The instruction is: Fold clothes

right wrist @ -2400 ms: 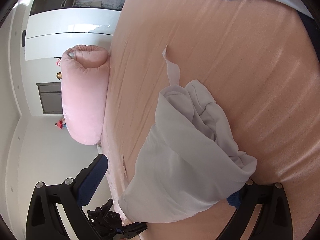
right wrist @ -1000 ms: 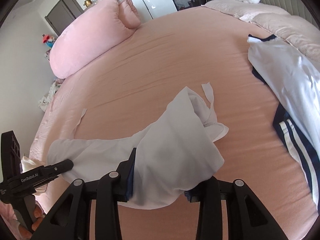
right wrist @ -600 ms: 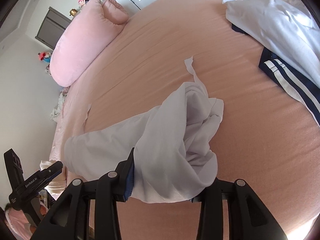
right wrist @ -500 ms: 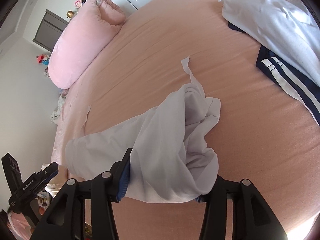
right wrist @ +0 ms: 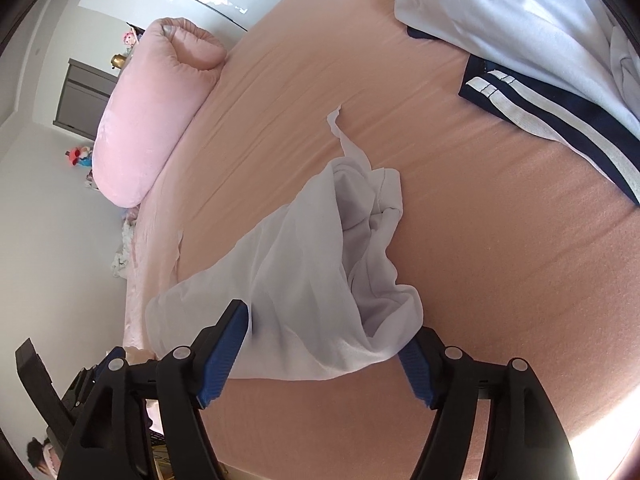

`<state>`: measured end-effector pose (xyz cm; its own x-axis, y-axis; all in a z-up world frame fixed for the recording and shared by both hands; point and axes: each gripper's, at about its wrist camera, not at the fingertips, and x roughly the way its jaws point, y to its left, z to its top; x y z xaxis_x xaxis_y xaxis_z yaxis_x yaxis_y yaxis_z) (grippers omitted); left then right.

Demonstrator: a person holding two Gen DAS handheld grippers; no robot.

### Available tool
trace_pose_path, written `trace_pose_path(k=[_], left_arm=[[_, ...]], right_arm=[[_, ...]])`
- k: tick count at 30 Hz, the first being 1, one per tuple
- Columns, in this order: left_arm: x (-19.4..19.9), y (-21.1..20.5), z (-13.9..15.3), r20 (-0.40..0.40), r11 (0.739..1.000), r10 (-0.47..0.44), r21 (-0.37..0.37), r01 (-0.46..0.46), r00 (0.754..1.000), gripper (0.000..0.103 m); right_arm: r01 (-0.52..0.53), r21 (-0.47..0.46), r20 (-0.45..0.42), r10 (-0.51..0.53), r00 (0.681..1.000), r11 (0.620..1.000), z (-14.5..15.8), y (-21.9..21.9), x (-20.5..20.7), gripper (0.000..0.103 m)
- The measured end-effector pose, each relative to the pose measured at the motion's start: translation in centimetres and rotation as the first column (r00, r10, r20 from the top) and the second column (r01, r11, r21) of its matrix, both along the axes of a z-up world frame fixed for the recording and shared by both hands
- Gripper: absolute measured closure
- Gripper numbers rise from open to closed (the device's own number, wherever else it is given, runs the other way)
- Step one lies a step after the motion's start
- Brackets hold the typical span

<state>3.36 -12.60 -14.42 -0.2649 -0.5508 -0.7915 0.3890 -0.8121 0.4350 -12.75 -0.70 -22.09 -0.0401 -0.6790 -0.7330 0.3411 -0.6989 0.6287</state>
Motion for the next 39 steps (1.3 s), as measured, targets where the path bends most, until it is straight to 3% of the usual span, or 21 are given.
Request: trace_pose_path(k=[6, 9, 13, 17, 24, 33, 39], left_arm=[[-2.5, 4.9, -2.8, 0.141, 0.962, -0.211, -0.149, 0.231, 0.967, 0.028], [-3.4, 5.9, -4.1, 0.198, 0.947, -0.256, -0.144, 0.286, 0.946, 0.028], [-4.8, 5.8, -5.1, 0.225, 0.953, -0.288, -0.026, 0.301, 0.931, 0.028], [-5.7, 6.4, -4.9, 0.234, 0.946, -0.295, -0.064, 0.317, 0.927, 0.028], [-6.1, 5.2, -5.1, 0.197, 0.96, -0.276, 0.018, 0.278, 0.941, 0.028], [-6.7, 4.9, -5.5, 0.19, 0.954, -0.298, 0.017, 0.301, 0.935, 0.028], [-7.4, 4.8, -5.8, 0.186, 0.947, -0.307, -0.04, 0.32, 0.933, 0.028]], right_arm=[[-0.011, 0.025, -0.034, 0.012, 0.999, 1.0, 0.3, -0.5, 0.5, 0.027], [-0.018, 0.028, -0.05, 0.019, 0.999, 0.999, 0.3, -0.4, 0.6, 0.026], [-0.035, 0.038, -0.066, 0.037, 0.997, 0.999, 0.5, 0.1, 0.5, 0.026], [-0.02, 0.008, -0.054, 0.02, 0.998, 1.0, 0.3, 0.5, 0.2, 0.025], [0.018, -0.077, 0.015, -0.017, 1.0, 0.997, -0.5, 1.8, -0.7, 0.025], [0.028, -0.089, 0.053, -0.024, 0.998, 0.996, -0.6, 1.5, -1.4, 0.025], [0.023, -0.091, 0.067, -0.017, 0.998, 0.996, -0.7, 1.6, -1.6, 0.025]])
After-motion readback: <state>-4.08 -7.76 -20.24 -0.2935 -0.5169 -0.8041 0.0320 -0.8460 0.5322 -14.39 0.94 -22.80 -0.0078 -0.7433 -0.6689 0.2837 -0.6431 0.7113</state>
